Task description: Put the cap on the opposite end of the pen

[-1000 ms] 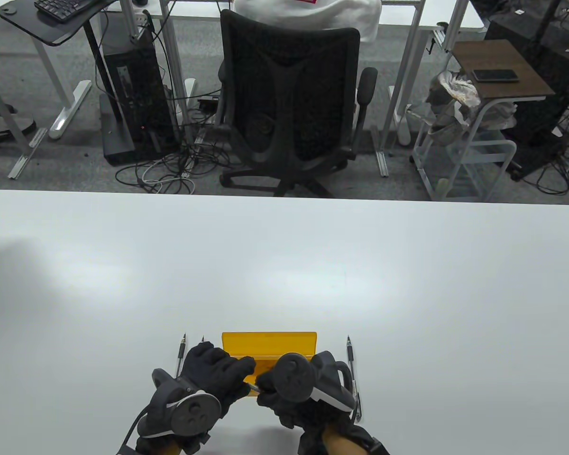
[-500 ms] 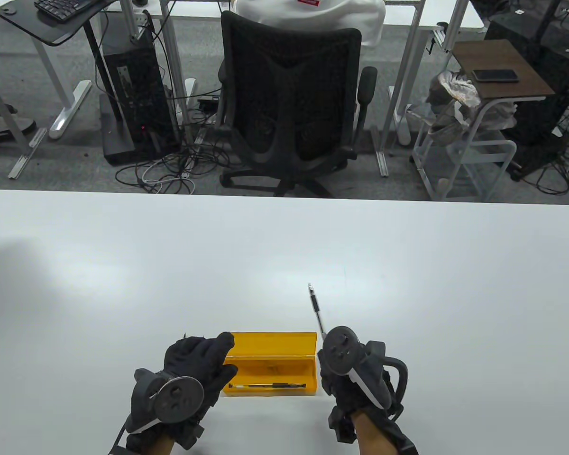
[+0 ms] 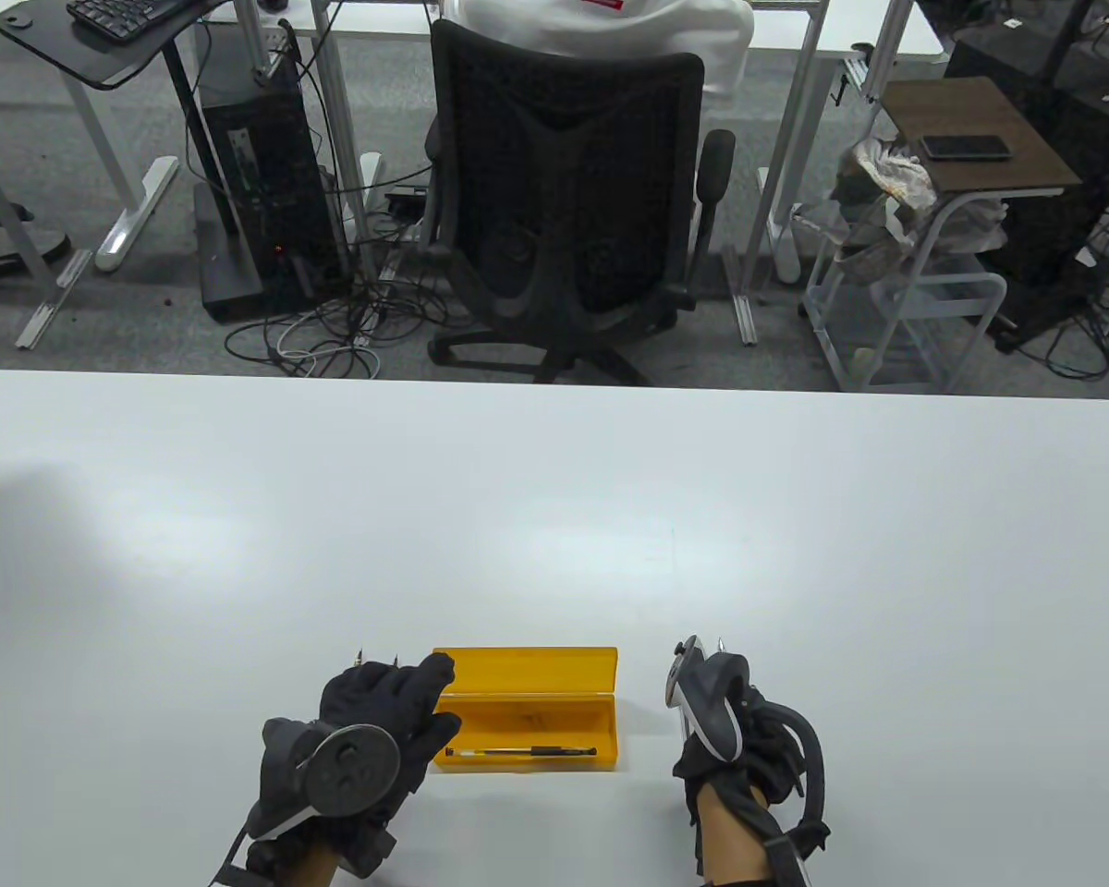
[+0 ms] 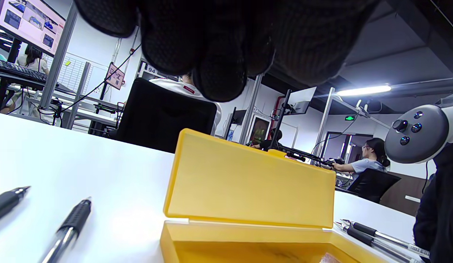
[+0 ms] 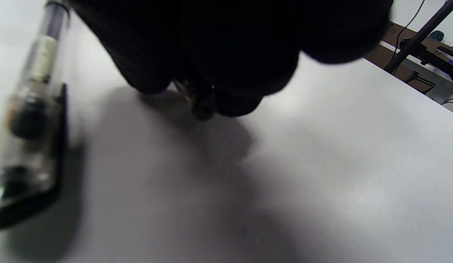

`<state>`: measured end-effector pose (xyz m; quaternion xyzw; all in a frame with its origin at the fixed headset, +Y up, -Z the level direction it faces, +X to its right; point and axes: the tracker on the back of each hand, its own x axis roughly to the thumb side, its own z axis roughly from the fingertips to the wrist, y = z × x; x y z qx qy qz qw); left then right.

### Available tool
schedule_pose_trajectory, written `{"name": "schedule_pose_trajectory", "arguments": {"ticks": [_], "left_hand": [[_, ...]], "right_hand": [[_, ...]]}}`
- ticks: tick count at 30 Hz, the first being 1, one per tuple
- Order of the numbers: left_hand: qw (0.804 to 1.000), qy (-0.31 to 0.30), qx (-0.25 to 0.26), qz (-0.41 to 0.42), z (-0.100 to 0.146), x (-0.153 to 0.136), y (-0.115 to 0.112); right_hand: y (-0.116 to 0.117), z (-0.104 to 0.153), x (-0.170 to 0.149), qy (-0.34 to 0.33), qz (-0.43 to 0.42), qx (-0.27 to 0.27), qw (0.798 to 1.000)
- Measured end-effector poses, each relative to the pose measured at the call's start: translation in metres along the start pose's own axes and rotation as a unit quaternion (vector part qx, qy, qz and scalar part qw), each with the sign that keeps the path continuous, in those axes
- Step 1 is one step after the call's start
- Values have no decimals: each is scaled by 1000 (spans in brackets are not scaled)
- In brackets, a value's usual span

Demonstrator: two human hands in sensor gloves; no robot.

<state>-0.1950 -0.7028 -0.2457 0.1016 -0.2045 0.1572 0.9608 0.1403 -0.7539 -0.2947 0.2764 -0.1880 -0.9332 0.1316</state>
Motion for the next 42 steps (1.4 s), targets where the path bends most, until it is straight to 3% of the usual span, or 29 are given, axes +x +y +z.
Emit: {"name": "schedule_pose_trajectory", "arguments": {"ticks": [12,35,39,42], "left_hand": [[1000,8,-20,-9,-2,-1,-7],[998,39,-47,-17,0,-5,-10],[997,43,-62,-30,-3,-4,-15],[995,45,-77,-47,-7,0,-21]], "right_hand": [[0,2,-3,-11,-19,37,999],[-2,2,-9,-21,-54,35,998],[-12,7,-8,-26,-61,-5,998],[-33,23,-1,-56,-66,-114,990]]}}
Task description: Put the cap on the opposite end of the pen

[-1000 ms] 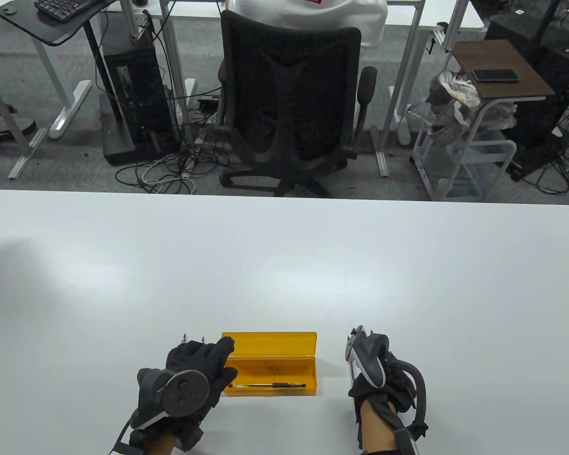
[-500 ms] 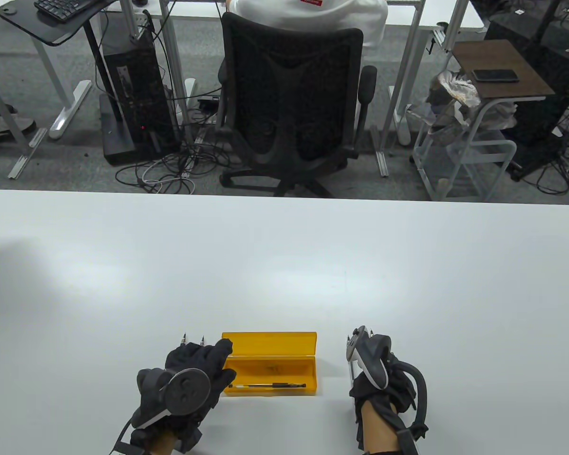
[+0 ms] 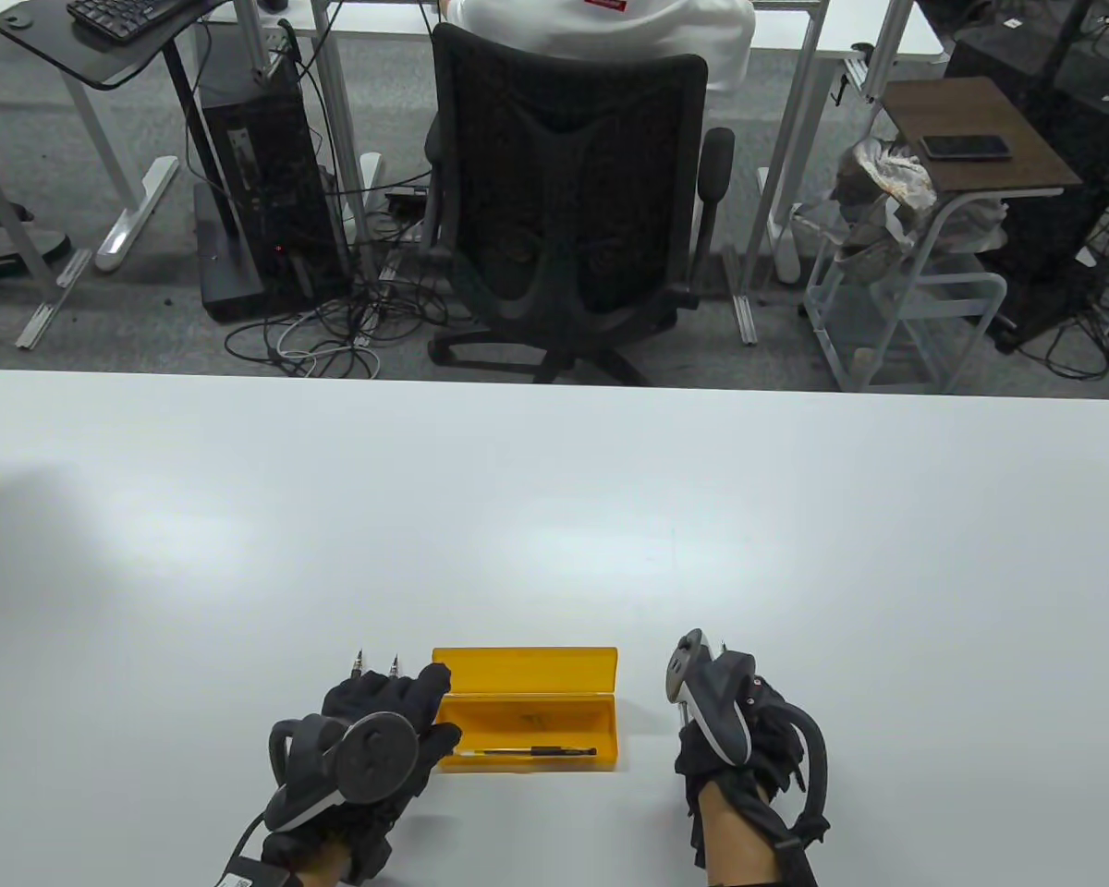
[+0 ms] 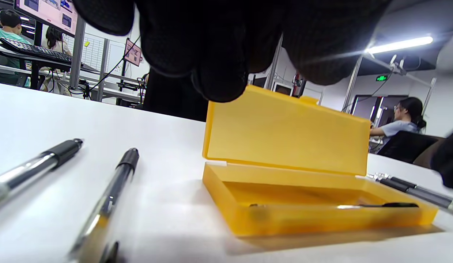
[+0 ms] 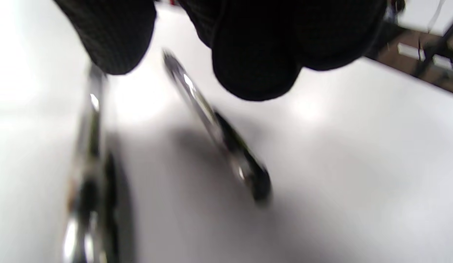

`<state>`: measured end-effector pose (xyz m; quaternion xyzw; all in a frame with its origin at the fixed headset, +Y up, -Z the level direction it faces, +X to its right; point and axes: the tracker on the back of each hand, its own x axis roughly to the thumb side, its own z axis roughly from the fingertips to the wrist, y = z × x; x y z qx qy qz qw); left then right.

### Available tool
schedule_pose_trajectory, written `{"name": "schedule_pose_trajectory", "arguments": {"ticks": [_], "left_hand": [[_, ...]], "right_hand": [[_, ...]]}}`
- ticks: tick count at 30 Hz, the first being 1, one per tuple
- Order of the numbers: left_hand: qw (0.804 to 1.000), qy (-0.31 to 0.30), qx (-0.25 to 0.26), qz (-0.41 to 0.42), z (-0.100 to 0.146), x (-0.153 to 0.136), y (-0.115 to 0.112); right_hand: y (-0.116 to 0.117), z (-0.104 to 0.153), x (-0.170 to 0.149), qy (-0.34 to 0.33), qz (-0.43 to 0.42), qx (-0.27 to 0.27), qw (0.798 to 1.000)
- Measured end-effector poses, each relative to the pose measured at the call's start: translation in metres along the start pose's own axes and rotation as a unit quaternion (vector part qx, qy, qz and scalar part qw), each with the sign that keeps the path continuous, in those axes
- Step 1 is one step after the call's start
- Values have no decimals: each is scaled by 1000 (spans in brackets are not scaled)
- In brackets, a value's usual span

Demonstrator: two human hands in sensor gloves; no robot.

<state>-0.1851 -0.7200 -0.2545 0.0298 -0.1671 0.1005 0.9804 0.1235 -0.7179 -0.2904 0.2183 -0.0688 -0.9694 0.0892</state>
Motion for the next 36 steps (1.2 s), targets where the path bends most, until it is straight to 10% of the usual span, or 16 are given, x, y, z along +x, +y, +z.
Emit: {"name": "schedule_pose_trajectory", "arguments": {"ticks": [9,15,36], "left_hand": [[993,-8,-58,-102,-11,13,-25],[987,2,-89,-135,-14,13,-35],[990,38,-110,-78,-22,4,-43]], "right_hand": [[-26,39,39,-160,-119,-109,974],[-23,51,57,-317,-157,-92,931],[15,55,112,-363,19,-46,931]]}}
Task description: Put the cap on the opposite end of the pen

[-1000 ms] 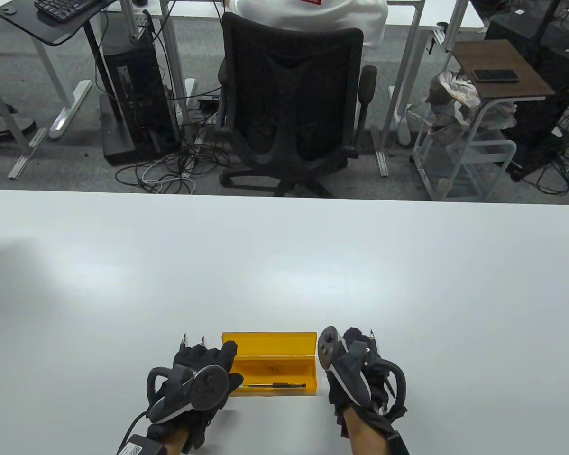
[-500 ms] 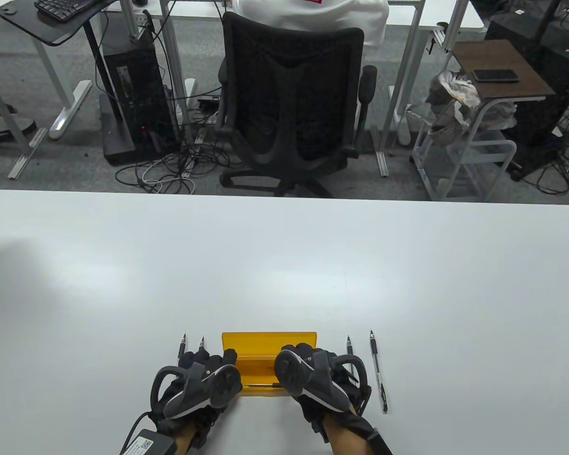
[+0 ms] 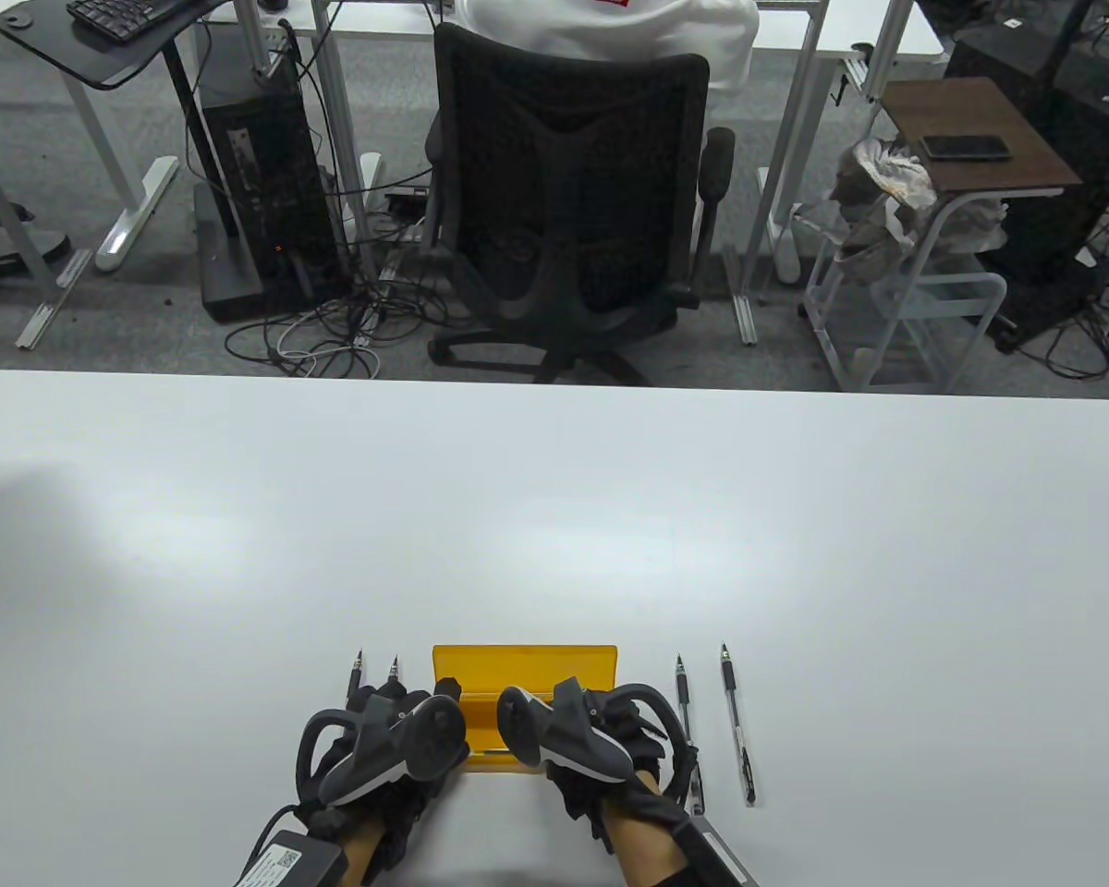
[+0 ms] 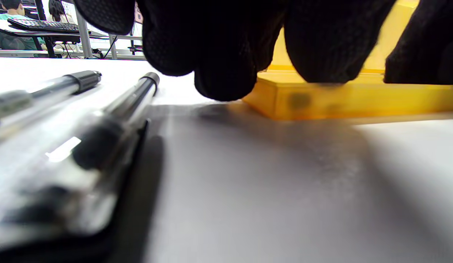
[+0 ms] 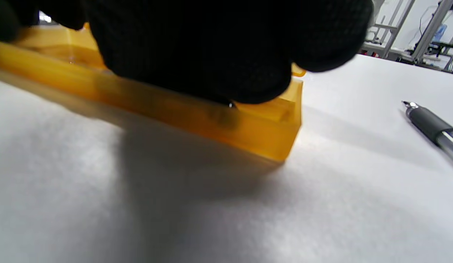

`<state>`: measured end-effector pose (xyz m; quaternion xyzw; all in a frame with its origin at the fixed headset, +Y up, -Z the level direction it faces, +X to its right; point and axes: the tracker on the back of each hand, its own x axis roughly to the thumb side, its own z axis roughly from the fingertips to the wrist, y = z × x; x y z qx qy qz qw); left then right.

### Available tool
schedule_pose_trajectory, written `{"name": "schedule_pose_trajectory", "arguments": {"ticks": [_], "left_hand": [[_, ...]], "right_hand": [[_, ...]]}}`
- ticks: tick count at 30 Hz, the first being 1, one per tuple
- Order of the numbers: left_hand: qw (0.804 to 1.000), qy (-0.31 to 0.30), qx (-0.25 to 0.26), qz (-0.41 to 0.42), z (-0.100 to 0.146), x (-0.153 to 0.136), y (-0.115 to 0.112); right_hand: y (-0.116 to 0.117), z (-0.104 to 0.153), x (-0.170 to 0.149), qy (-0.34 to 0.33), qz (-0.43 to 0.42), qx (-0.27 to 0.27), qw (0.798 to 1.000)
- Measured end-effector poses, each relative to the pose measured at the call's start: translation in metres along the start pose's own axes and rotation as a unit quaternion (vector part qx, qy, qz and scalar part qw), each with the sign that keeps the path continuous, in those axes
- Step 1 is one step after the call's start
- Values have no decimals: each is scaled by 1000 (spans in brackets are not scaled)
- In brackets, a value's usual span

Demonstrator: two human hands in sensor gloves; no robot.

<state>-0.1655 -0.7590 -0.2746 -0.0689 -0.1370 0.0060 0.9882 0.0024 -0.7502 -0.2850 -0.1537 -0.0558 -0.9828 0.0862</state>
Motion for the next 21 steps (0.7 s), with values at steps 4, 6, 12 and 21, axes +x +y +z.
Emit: {"name": "schedule_pose_trajectory", "arguments": {"ticks": [4,6,12,21], "left_hand": [[1000,0,0,2,0,0,0],[1000,0,0,3,0,0,-1],[1000,0,1,3,0,0,-1],[1000,2,4,8,0,0,-2]], "right_hand": [[5,-1,-2,10,-9,-6,1000],[8,-2,0,17,17,-27,999],[9,-4,0,31,27,-30,999],[14,-4,0,21,37,-17,999]]}}
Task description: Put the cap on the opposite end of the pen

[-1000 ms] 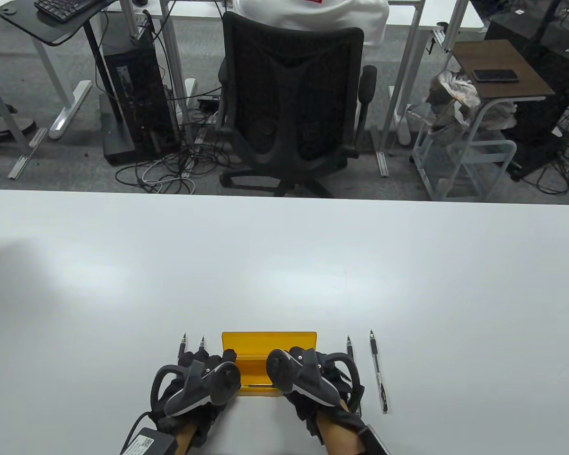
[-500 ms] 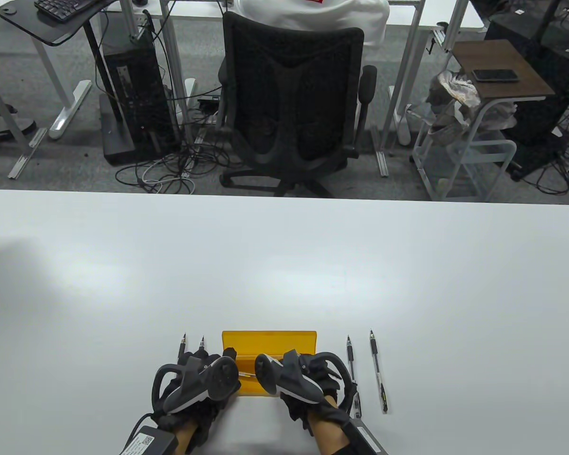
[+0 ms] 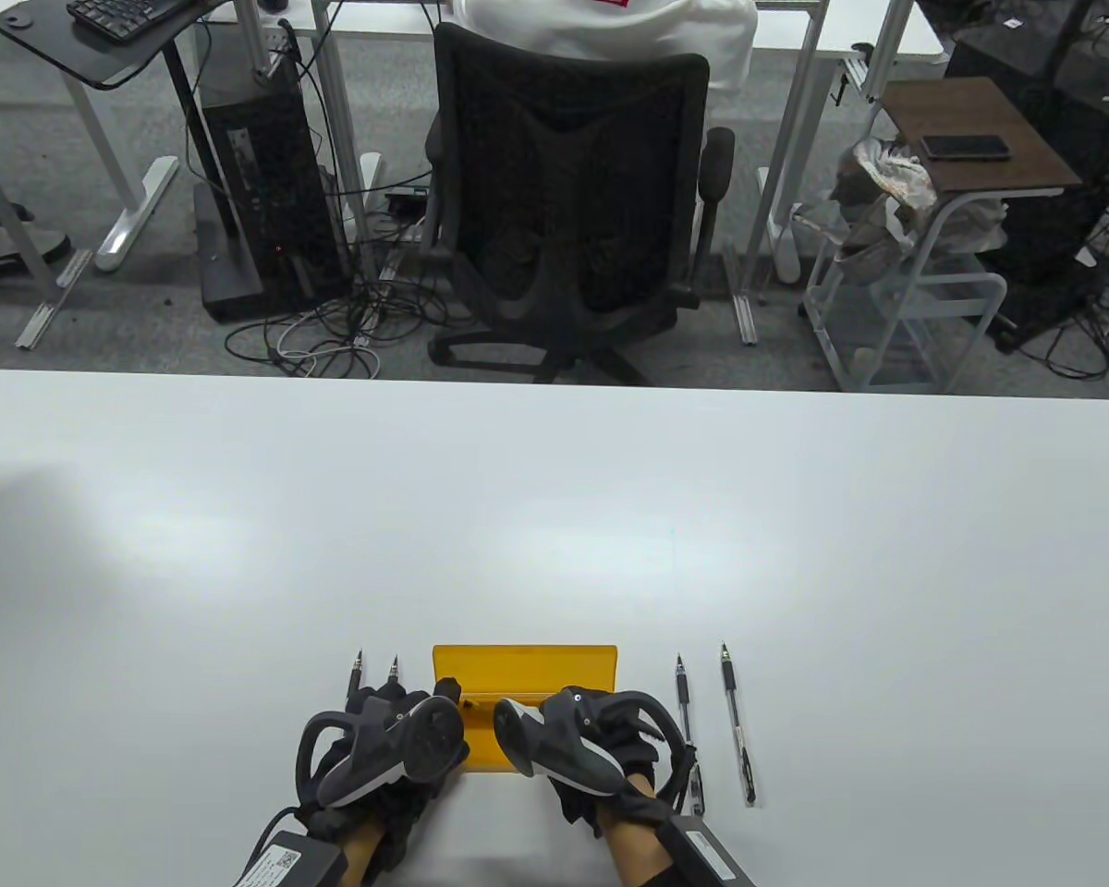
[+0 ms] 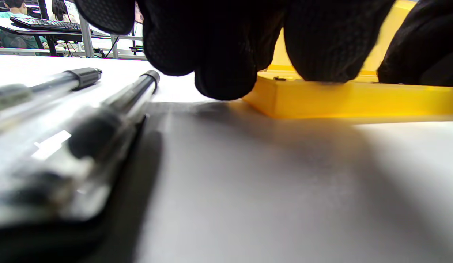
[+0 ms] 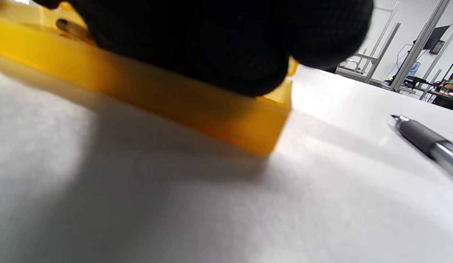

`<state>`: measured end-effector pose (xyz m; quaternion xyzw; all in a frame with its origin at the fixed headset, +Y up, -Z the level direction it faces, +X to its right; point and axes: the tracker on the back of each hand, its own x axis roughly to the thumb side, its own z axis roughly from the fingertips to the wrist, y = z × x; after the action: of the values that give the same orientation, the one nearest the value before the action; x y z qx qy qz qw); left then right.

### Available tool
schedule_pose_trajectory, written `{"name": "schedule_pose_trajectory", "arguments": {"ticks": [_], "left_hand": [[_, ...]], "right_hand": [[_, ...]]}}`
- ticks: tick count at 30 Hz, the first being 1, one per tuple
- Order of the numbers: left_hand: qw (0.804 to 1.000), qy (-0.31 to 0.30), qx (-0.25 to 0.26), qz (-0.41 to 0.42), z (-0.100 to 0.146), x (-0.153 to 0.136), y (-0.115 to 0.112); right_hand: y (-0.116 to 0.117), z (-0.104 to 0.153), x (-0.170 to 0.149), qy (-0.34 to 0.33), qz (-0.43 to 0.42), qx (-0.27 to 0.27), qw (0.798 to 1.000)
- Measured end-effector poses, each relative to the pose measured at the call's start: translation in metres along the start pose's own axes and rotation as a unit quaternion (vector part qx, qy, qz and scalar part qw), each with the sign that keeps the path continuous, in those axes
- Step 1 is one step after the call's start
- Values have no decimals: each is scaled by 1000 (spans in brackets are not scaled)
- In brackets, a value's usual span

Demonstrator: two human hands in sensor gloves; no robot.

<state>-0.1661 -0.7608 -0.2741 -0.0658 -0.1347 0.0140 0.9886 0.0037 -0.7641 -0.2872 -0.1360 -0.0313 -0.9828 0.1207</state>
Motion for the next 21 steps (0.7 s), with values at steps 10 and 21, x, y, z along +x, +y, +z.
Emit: {"name": "schedule_pose_trajectory", "arguments": {"ticks": [10,21], "left_hand": [[1000,0,3,1,0,-1,-1],[1000,-8,14,-1,4,-2,2]], "right_hand": [[-16,9,-29,32,-119,-7,992],[-39,27,-51,44,-284,-71,955]]}}
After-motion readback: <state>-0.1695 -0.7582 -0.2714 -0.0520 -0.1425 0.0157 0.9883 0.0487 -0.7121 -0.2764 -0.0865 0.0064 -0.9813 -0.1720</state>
